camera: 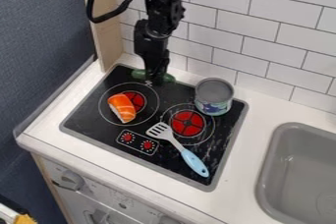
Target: Move the green object to the left stove
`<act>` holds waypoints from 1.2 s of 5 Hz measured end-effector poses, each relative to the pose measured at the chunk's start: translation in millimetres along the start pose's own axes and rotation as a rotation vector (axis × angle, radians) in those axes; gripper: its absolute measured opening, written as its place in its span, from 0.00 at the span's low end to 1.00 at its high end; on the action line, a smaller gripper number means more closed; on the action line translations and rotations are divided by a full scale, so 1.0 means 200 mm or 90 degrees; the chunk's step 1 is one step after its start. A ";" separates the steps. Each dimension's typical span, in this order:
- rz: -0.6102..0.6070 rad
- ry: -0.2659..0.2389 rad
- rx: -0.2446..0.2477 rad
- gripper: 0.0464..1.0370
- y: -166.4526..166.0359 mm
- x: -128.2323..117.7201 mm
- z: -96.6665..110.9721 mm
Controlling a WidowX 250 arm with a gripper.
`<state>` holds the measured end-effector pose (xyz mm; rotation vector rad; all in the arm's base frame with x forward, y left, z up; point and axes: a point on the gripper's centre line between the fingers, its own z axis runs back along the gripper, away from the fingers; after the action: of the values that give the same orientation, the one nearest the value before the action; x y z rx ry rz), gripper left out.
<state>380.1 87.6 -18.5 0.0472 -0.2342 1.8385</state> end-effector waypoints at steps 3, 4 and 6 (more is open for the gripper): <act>0.056 -0.021 0.036 0.29 -0.10 0.20 -0.22; 0.086 -0.019 0.039 0.35 -0.10 0.22 -0.23; 0.116 -0.008 0.048 0.93 -0.04 0.22 -0.25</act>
<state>379.6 140.2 -58.9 0.0931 -0.1825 2.0280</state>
